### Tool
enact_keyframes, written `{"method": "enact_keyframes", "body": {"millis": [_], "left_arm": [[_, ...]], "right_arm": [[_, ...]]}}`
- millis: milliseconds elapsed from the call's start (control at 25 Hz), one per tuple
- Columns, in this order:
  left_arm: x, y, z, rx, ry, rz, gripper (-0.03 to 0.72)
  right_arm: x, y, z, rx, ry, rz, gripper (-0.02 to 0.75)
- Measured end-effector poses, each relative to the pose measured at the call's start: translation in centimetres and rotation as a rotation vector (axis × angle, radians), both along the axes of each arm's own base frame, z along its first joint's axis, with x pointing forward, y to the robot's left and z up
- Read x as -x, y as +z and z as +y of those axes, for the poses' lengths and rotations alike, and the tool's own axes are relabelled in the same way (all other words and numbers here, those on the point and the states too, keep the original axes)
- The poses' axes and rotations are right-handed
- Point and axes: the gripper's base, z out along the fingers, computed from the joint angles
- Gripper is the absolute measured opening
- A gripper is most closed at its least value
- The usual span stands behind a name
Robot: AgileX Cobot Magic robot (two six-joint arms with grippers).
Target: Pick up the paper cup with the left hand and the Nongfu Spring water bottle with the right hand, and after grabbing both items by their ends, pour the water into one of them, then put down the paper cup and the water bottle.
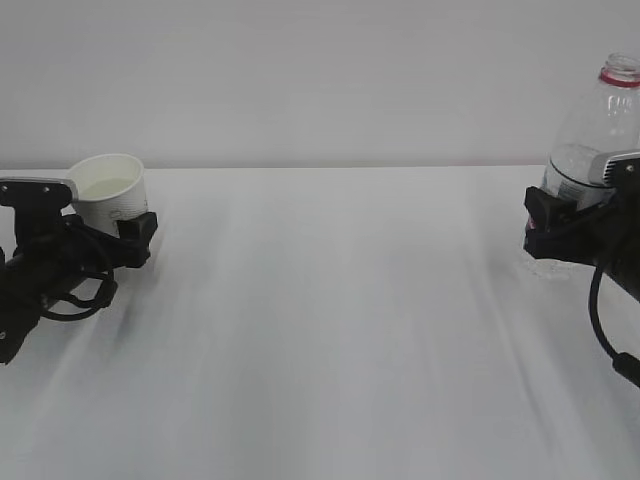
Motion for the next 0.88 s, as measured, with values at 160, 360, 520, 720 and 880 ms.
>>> {"method": "enact_keyframes", "body": {"millis": [160,360,520,720,880], "left_arm": [[0.0,0.0,0.0,0.000,-0.002,0.003,0.687],[0.0,0.5,0.0,0.001,-0.004,-0.004,0.686],[0.8,0.9,0.1,0.001,-0.005,0.004,0.686],[1.9,0.7,0.2,-0.003,-0.009,0.029,0.685],[3.0,1.0,0.3,-0.003,-0.011,0.037,0.683]], "right_arm": [[0.0,0.0,0.0,0.000,0.000,0.000,0.480],[0.0,0.0,0.0,0.000,0.000,0.000,0.480],[0.0,0.0,0.0,0.000,0.000,0.000,0.480],[0.0,0.0,0.0,0.000,0.000,0.000,0.480],[0.0,0.0,0.0,0.000,0.000,0.000,0.480]]}}
